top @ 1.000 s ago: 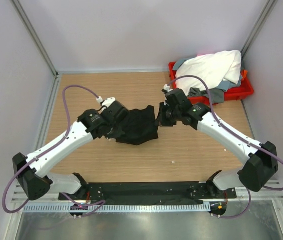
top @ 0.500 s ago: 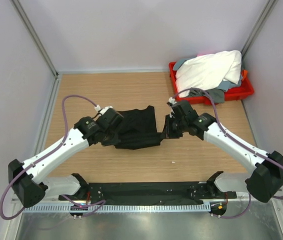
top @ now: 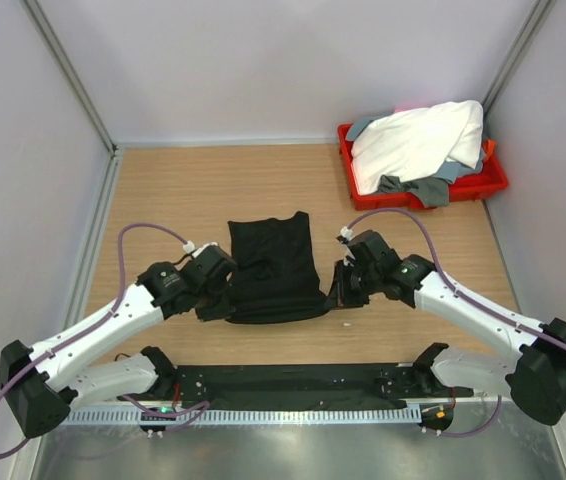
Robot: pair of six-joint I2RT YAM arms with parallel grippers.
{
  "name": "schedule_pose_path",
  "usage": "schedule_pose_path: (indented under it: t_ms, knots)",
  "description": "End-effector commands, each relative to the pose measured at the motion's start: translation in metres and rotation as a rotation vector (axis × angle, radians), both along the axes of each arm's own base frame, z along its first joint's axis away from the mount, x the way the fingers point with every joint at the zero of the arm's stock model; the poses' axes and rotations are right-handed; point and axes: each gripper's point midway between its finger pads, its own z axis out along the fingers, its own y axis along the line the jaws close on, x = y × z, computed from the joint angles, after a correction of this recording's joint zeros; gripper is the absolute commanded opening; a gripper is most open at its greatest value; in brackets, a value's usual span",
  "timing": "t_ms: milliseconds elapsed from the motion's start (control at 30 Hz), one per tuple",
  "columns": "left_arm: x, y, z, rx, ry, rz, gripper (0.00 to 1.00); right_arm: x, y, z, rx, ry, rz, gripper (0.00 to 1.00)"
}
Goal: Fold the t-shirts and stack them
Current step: Fold the tshirt
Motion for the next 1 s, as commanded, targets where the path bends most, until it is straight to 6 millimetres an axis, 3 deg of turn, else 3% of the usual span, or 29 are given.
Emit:
schedule_pose_path:
  t_ms: [0, 133, 167, 233, 267, 400, 533, 900, 933, 967]
  knots:
    - [0.006, 0.002, 0.009, 0.012, -0.029, 0.011, 0.00, 0.015, 0.006, 0.020, 0.017, -0.074, -0.003, 0.02]
    - [0.022, 0.006, 0.021, 0.108, -0.060, 0.002, 0.00, 0.034, 0.009, 0.028, -0.036, -0.120, 0.007, 0.01]
    - [0.028, 0.007, 0.026, 0.129, -0.079, 0.002, 0.00, 0.045, 0.012, 0.041, -0.037, -0.160, 0.014, 0.01]
    - [0.041, 0.002, 0.035, 0.160, -0.092, -0.020, 0.00, 0.057, 0.011, 0.041, -0.083, -0.162, 0.013, 0.01]
    - [0.049, -0.003, 0.047, 0.153, -0.116, -0.027, 0.00, 0.068, 0.014, 0.054, -0.073, -0.190, 0.008, 0.01]
    - [0.079, -0.006, 0.057, 0.192, -0.130, -0.046, 0.00, 0.103, 0.014, 0.066, -0.088, -0.244, 0.016, 0.01]
    - [0.109, -0.009, 0.055, 0.201, -0.119, -0.038, 0.00, 0.136, 0.014, 0.061, -0.073, -0.221, 0.018, 0.01]
    - [0.176, 0.003, 0.059, 0.178, -0.118, 0.011, 0.00, 0.187, 0.021, 0.054, -0.063, -0.201, 0.026, 0.01]
    - [0.182, 0.002, 0.063, 0.167, -0.125, 0.011, 0.00, 0.195, 0.023, 0.062, -0.053, -0.220, 0.024, 0.01]
    - [0.190, 0.006, 0.055, 0.179, -0.100, 0.010, 0.00, 0.200, 0.024, 0.055, -0.061, -0.204, 0.026, 0.01]
